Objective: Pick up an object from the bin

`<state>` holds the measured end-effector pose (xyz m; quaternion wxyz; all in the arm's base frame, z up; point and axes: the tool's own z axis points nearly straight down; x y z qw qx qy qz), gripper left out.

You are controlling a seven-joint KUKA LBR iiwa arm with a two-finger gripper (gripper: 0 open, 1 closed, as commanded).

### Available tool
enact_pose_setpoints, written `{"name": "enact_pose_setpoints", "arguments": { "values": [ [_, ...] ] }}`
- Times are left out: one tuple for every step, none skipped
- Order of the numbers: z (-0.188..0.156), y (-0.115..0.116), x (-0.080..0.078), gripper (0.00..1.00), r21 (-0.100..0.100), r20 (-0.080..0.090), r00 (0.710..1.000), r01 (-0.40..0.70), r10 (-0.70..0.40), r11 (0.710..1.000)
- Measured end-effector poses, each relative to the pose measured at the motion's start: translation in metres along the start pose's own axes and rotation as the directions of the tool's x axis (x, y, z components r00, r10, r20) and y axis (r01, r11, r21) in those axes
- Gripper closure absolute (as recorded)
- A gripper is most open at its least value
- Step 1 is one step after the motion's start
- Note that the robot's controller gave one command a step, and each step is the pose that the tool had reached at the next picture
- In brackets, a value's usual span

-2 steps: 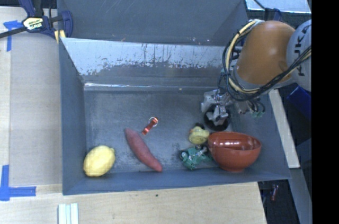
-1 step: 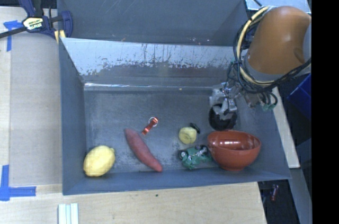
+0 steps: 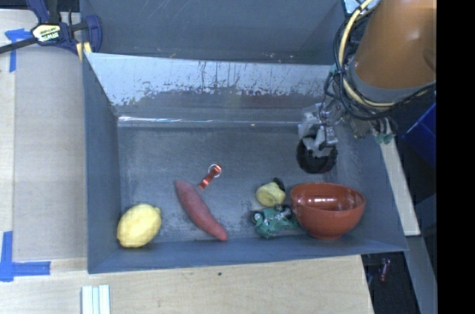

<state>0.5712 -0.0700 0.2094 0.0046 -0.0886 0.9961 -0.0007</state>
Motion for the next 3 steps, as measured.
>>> {"name": "enact_pose_setpoints", "arguments": {
  "values": [
    [-0.008, 0.012, -0.006, 1.0, 0.004, 0.009, 0.991, 0.136, -0.136, 0.991],
    [0.067, 0.0, -0.014, 1.0, 0.005, 0.012, 0.991, 0.135, -0.135, 0.991],
    [0.033, 0.004, -0.009, 1.0, 0.001, 0.004, 0.985, 0.17, -0.17, 0.985]
  ]
}}
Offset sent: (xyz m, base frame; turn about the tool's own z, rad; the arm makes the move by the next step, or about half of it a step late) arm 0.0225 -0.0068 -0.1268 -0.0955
